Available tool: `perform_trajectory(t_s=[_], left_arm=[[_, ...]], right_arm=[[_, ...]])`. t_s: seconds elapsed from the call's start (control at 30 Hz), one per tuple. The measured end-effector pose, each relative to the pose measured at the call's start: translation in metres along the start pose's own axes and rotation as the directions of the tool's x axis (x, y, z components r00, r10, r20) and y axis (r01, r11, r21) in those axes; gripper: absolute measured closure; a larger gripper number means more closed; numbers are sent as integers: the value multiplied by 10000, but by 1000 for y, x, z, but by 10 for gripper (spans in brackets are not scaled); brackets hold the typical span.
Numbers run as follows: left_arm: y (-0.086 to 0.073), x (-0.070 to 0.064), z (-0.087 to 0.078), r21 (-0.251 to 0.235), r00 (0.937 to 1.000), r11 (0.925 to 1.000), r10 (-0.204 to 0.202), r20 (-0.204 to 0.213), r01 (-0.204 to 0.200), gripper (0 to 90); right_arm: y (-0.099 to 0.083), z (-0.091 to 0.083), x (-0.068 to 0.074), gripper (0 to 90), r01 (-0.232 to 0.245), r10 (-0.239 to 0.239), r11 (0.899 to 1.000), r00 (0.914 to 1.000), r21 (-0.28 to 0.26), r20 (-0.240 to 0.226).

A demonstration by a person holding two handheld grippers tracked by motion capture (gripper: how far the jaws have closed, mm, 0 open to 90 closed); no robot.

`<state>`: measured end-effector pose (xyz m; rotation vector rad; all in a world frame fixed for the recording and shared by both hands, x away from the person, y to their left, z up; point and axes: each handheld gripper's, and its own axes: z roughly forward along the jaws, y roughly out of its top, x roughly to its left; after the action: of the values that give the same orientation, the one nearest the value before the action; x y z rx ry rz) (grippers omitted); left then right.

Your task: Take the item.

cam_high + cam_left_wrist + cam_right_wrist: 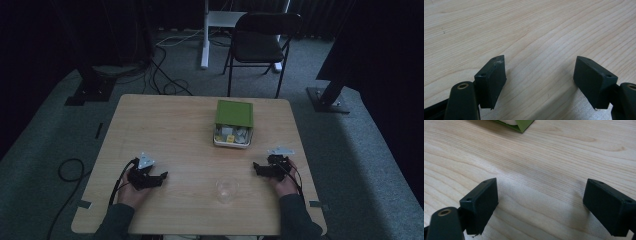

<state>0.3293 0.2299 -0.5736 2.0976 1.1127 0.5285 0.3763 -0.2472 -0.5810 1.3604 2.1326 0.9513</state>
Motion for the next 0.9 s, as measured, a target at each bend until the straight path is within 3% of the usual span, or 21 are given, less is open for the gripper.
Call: perform_trajectory(t_s=[0.23,0.57,0.9], left_arm=[[0,0,0,3,10000,10000,4,-5,-4,272],[0,1,0,-13,9999,10000,71,88,-71,272],[-1,1,-1,-4,10000,10000,66,62,-66,272]], right_arm=[[0,0,-1,124,65,-65,10000,10000,10,-64],[-3,-4,-1,140,506,-502,9987,9973,58,-538],[-2,-8,-1,184,447,-434,9986,9980,279,-455]])
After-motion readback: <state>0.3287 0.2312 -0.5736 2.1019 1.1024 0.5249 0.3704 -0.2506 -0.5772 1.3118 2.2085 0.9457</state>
